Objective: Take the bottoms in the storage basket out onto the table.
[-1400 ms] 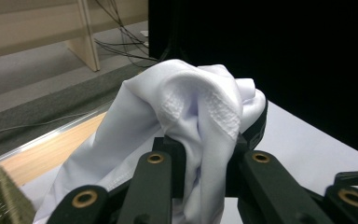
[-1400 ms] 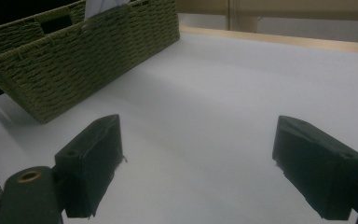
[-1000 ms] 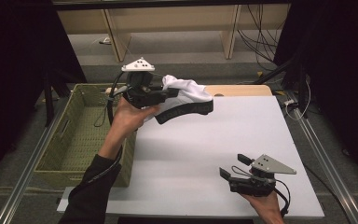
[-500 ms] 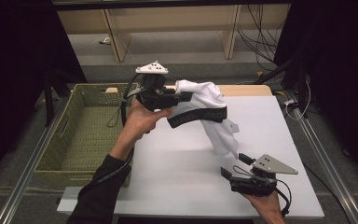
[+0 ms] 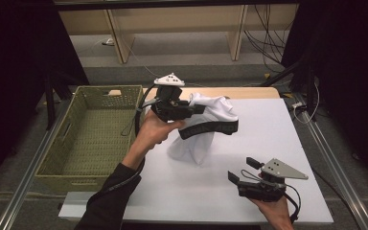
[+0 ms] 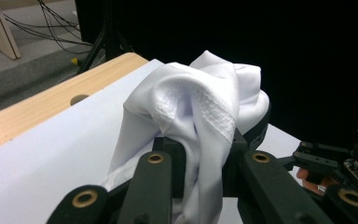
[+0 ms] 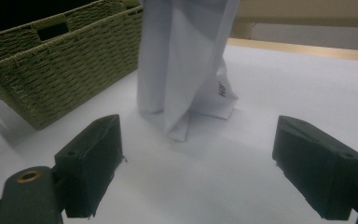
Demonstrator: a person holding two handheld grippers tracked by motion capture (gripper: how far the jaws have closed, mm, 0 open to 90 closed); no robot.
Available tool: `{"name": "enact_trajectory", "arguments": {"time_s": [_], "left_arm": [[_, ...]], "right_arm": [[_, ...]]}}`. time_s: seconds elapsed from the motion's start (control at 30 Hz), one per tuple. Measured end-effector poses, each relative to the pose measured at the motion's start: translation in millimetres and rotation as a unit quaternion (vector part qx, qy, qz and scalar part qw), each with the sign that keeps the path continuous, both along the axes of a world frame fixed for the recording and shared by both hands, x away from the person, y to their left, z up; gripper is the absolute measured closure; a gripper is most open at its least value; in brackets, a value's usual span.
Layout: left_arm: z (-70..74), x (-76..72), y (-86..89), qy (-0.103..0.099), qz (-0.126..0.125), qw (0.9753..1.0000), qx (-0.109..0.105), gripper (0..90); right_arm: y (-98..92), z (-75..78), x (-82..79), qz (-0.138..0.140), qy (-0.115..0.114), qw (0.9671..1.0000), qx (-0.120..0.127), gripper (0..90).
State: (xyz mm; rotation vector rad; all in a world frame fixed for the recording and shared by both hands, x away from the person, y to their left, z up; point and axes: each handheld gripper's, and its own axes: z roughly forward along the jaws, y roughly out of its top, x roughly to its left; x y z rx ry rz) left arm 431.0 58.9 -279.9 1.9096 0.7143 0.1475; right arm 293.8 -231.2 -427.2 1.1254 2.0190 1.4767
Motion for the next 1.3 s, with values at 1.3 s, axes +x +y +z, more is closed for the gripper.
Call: {"name": "enact_trajectory", "arguments": {"time_s": [1.3], "left_arm": [[-112.6,6.9,-56.1,0.089,-0.024,0.995,0.039,74.6]], "right_arm": [[-5.0,1.2,-1.4,-0.006,-0.002,1.0,-0.003,16.8]]}}
